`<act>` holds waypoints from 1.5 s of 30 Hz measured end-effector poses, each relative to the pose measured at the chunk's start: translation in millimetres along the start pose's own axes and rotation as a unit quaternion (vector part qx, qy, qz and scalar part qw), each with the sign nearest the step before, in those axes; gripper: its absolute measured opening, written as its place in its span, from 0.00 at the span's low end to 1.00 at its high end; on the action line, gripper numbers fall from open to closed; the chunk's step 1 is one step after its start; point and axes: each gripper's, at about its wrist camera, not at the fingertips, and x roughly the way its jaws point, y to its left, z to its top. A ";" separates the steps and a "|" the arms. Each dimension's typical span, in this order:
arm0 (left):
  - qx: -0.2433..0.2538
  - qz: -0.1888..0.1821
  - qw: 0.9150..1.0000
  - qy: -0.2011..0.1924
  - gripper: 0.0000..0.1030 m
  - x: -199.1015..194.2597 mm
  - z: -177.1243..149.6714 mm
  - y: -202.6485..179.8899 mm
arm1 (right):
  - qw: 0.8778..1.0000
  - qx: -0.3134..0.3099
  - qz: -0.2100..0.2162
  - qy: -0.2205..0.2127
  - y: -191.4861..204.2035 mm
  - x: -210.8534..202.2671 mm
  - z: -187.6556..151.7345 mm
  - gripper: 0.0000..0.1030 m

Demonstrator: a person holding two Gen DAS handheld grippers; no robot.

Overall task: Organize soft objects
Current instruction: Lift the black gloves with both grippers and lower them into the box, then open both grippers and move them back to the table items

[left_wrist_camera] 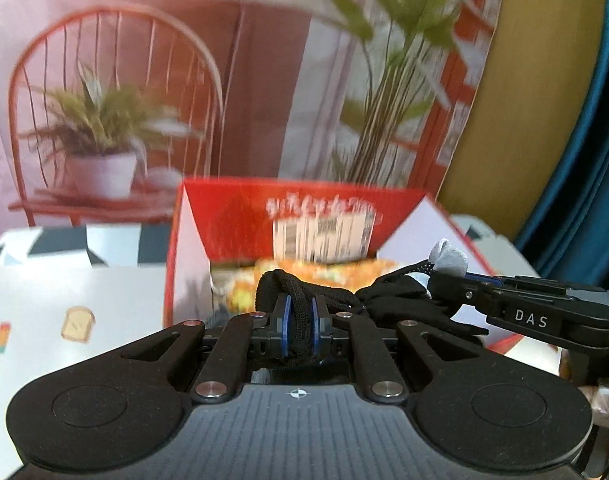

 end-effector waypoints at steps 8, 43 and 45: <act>-0.002 0.007 0.998 0.055 0.11 21.2 -5.3 9.4 | 0.998 0.021 -0.007 0.054 -7.8 21.2 -21.8 0.12; -0.055 0.010 0.998 0.004 0.48 -83.4 -91.9 12.4 | 0.999 -0.033 0.007 -0.039 34.1 -88.5 -92.3 0.27; -0.068 0.012 0.998 0.010 0.48 -85.4 -103.3 14.8 | 0.999 -0.032 0.008 -0.029 35.4 -91.2 -104.7 0.27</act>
